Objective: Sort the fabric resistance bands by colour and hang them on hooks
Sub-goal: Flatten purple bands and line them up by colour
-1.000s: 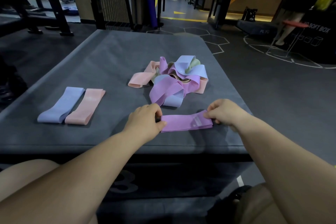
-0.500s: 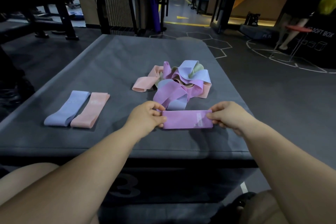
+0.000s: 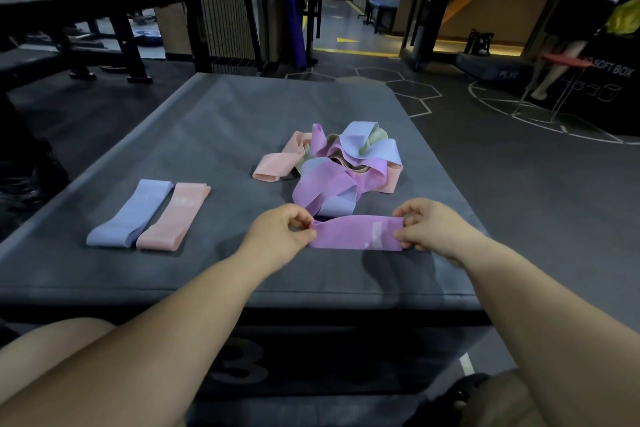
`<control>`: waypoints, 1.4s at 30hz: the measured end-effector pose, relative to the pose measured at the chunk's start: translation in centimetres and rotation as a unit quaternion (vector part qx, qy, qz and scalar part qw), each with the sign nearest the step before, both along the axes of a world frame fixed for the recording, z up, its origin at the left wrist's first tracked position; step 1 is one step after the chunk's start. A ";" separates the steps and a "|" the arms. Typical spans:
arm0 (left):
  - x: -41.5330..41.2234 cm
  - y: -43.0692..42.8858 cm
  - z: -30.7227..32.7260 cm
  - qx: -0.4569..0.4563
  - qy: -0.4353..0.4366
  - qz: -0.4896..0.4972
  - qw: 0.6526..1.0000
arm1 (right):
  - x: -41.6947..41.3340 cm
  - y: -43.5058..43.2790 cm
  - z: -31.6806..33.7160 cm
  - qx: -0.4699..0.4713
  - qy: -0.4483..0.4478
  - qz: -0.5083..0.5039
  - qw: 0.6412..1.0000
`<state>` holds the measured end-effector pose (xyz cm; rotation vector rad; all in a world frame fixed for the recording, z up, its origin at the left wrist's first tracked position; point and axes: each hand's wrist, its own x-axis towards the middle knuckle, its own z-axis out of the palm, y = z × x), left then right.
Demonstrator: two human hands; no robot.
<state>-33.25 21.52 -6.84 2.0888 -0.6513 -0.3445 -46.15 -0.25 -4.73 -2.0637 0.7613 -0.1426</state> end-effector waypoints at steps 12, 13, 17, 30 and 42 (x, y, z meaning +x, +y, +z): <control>0.8 0.7 -0.1 -0.046 -0.035 -0.046 0.997 | -0.7 -0.8 0.1 0.068 -0.089 0.042 0.993; 0.8 0.8 -0.3 -0.032 -0.051 -0.054 0.997 | -0.8 -0.9 0.0 0.058 -0.085 0.053 0.993; 0.8 1.3 -0.8 0.014 -0.078 -0.100 0.992 | -1.0 -0.9 -0.4 -0.021 -0.057 0.078 0.995; 0.8 1.5 -1.3 0.051 -0.108 -0.160 0.980 | -1.6 -0.8 -1.2 -0.215 -0.036 0.171 0.961; -0.7 1.2 -1.4 0.128 -0.248 -0.243 0.929 | -1.6 1.2 -1.3 -0.367 0.063 0.239 0.897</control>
